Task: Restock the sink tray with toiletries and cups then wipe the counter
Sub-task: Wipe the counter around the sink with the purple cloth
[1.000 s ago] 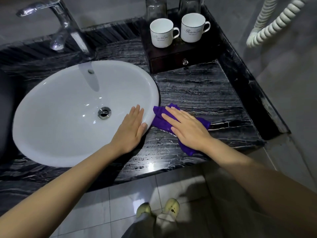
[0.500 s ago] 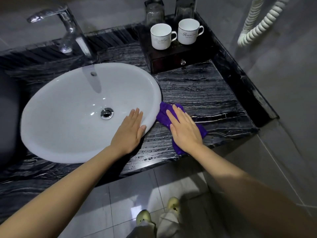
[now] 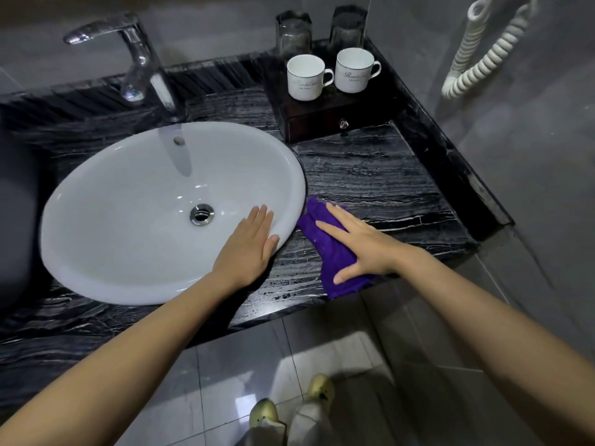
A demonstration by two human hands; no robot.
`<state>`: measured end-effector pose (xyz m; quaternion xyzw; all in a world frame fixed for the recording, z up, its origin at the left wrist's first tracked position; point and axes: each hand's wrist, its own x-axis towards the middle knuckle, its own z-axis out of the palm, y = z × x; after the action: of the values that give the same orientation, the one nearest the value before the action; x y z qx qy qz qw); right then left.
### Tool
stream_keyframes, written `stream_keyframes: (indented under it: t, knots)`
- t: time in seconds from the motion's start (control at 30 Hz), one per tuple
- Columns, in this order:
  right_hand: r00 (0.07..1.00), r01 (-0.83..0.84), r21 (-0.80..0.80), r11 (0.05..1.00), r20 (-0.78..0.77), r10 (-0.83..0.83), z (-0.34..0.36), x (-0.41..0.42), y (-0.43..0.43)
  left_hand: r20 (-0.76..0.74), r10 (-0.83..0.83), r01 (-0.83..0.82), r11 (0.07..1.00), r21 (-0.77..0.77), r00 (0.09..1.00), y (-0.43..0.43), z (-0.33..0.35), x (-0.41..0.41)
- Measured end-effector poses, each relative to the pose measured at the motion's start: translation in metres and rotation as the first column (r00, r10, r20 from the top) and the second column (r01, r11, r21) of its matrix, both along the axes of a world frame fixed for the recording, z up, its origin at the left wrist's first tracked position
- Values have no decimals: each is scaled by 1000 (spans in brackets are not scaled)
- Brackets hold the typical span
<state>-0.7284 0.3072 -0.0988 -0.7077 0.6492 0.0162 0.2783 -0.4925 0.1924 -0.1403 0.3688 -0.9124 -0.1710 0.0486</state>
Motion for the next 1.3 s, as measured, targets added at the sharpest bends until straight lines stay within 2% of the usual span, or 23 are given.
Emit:
stream_keyframes:
  t: [0.27, 0.73, 0.87, 1.07, 1.3]
  knots:
    - [983, 163, -201, 966, 116, -142, -20, 9, 10, 1, 7, -7, 1000, -18, 1000, 1, 0, 0]
    - [945, 318, -286, 904, 177, -276, -23, 31, 12, 12, 6, -5, 999, -43, 1000, 1, 0, -1]
    - [896, 443, -308, 842, 169, -410, -27, 53, 6, 19, 1, 0, 999, -48, 1000, 2, 0, -1]
    - [793, 609, -382, 696, 268, -547, -32, 74, -7, 14, 9, -8, 999, -43, 1000, 2, 0, -1]
    - [766, 630, -495, 598, 266, -586, -33, 73, -22, 35, 10, -9, 1000, -25, 999, 2, 0, -1]
